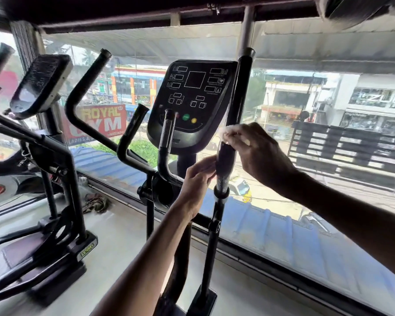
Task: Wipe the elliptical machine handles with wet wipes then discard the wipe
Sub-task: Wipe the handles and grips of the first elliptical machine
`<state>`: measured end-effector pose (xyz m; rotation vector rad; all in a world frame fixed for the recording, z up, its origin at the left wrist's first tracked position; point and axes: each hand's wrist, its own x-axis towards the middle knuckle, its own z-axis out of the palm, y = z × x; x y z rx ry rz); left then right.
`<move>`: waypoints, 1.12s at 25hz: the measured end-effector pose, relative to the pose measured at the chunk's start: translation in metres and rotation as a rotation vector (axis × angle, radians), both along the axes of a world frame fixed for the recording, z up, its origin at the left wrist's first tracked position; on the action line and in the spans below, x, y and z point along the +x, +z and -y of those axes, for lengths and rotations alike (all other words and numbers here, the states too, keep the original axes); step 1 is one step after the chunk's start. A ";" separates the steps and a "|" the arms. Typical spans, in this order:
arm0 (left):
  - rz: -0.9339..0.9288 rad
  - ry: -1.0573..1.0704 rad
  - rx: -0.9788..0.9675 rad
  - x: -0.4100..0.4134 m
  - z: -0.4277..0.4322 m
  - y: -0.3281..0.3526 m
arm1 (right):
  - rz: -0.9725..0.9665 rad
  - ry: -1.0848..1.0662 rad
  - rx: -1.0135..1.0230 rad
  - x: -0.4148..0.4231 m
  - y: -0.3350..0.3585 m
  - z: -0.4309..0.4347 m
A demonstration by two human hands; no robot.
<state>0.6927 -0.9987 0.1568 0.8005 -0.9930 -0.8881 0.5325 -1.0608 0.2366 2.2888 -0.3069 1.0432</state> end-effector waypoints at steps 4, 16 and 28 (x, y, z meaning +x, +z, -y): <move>0.039 0.019 0.053 0.000 0.000 0.004 | 0.006 0.057 -0.039 -0.002 -0.010 0.000; 0.287 -0.112 0.116 0.026 0.007 0.033 | 0.141 -0.298 0.009 0.033 0.050 0.009; 0.227 -0.295 0.124 0.034 0.003 0.042 | 0.976 -0.326 0.107 0.096 -0.140 -0.055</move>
